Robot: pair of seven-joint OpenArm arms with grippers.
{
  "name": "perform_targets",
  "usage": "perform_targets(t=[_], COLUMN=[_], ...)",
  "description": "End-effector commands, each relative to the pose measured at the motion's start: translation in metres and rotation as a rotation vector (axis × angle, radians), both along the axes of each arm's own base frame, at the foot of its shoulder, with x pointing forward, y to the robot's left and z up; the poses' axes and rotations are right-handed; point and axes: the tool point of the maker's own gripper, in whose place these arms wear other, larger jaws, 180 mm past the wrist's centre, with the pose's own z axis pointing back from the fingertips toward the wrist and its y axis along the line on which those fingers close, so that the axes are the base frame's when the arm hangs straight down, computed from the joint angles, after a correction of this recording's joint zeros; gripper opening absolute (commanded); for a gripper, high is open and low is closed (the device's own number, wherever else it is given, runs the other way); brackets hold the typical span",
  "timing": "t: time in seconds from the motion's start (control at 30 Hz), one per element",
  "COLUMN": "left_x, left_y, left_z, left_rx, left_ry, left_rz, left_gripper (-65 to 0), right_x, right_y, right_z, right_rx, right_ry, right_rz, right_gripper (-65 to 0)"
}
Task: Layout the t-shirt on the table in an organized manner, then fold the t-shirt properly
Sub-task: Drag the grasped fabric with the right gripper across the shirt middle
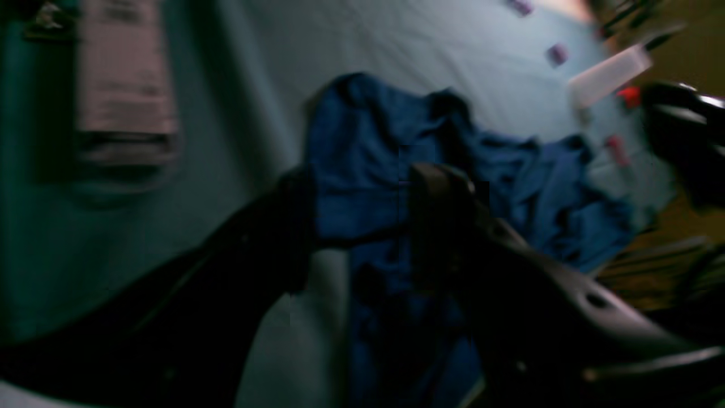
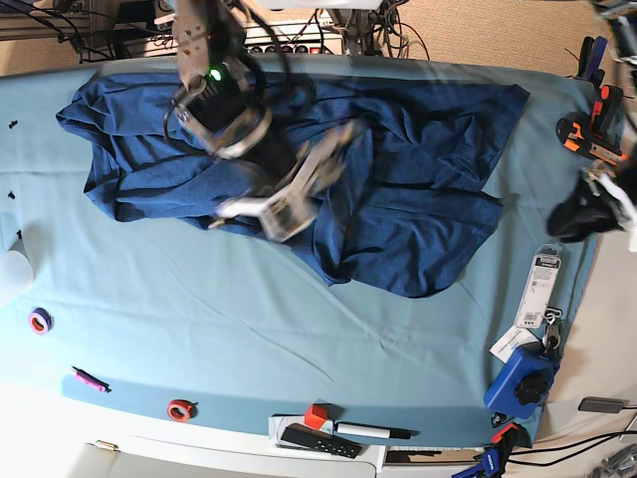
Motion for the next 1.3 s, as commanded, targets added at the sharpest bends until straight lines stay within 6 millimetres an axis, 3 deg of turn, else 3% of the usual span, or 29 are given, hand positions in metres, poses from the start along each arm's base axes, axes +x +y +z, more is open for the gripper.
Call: perform_targets(t=[0.0,0.23,0.33,0.43,0.57,0.6,0.63,0.7,0.73,0.93,1.07,1.17,1.27], left_x=[0.005,0.003,0.002,0.002,0.002,0.003,0.003,0.004,0.004,0.008,0.008,0.008,0.008], left_y=[0.001,-0.018,-0.018,-0.019,-0.018,-0.019,-0.019,-0.019,-0.019,-0.018,-0.018,-0.018,-0.018], left_z=[0.017,0.006,0.005,0.005,0.006,0.006,0.006,0.007,0.007,0.011,0.012,0.012,0.012], left_rx=[-0.015,-0.078,-0.077,-0.077,-0.078,-0.078,-0.079,-0.079,-0.078,-0.078,-0.081,-0.081,-0.080], left_ry=[-0.059,-0.055,-0.053,-0.053,-0.054,-0.054,-0.057,-0.060,-0.060,-0.074,-0.078,-0.079,-0.077], left_rz=[0.002,-0.004,-0.006,-0.006,-0.005,-0.005,-0.005,-0.005,-0.005,-0.005,-0.002,-0.002,-0.003], left_gripper=[-37.5,-37.5,-37.5,-37.5,-37.5,-37.5,-37.5,-37.5,-37.5,-37.5,-37.5,-37.5,-37.5], right_x=[0.013,0.087,0.109,0.116,0.106,0.103,0.101,0.101,0.103,0.108,0.089,0.068,0.061], right_y=[0.000,0.011,0.012,0.006,0.002,0.002,0.001,0.001,0.001,0.007,0.045,0.078,0.087], right_z=[0.008,-0.043,-0.069,-0.099,-0.130,-0.134,-0.135,-0.135,-0.133,-0.089,-0.057,-0.051,-0.054], right_rx=[0.012,0.002,0.001,-0.021,-0.072,-0.077,-0.082,-0.085,-0.083,-0.064,-0.070,-0.123,-0.244], right_ry=[-0.039,0.113,0.228,0.357,0.485,0.499,0.510,0.514,0.506,0.385,0.270,0.226,0.181], right_rz=[-0.013,-0.074,-0.105,-0.128,-0.133,-0.133,-0.133,-0.133,-0.133,-0.118,-0.006,0.097,0.089], right_gripper=[-34.5,-34.5,-34.5,-34.5,-34.6,-36.2,-42.2,-59.4,-65.0,-65.0,-65.0,-65.0,-65.0])
